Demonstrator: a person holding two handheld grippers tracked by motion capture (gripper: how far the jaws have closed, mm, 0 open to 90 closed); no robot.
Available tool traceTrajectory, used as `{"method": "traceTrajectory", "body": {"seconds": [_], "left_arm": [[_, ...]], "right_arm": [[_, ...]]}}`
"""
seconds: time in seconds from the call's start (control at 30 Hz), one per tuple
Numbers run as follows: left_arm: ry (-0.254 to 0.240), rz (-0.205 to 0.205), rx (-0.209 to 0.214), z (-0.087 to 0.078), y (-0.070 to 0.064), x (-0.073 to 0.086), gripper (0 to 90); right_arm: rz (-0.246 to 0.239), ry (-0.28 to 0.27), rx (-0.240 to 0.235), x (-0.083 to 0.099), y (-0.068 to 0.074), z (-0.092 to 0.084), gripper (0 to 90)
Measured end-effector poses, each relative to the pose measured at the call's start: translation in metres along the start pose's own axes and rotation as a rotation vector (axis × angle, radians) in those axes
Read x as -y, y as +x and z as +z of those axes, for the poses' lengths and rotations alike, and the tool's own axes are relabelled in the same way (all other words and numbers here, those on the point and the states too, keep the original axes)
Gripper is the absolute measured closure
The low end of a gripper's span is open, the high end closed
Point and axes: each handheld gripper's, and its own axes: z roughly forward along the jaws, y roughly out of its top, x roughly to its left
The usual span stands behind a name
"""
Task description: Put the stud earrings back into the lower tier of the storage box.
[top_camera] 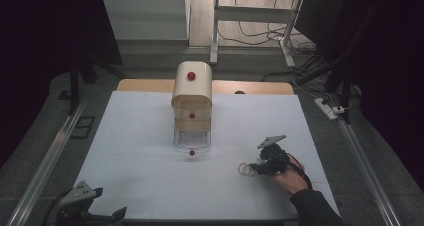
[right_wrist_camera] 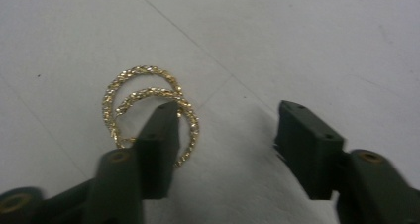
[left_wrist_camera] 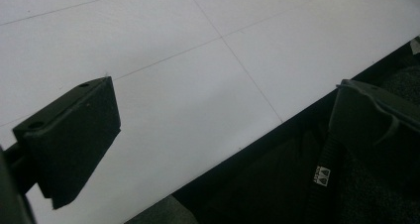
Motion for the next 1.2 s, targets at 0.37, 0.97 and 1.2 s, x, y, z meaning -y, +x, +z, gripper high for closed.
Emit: {"method": "traceTrajectory", "body": {"seconds": [0.37, 0.97, 1.2], "left_arm": [[0.0, 0.002, -0.004, 0.0, 0.0, 0.0, 0.0], [0.001, -0.003, 0.002, 0.0, 0.0, 0.0, 0.0], [-0.012, -0.004, 0.022, -0.001, 0.002, 0.0, 0.0]], "right_arm": [[0.026, 0.07, -0.058, -0.008, 0.003, 0.004, 87.4], [0.087, -0.045, -0.114, -0.018, 0.004, -0.013, 87.4], [0.085, -0.103, -0.149, -0.029, 0.01, -0.023, 87.4]]}}
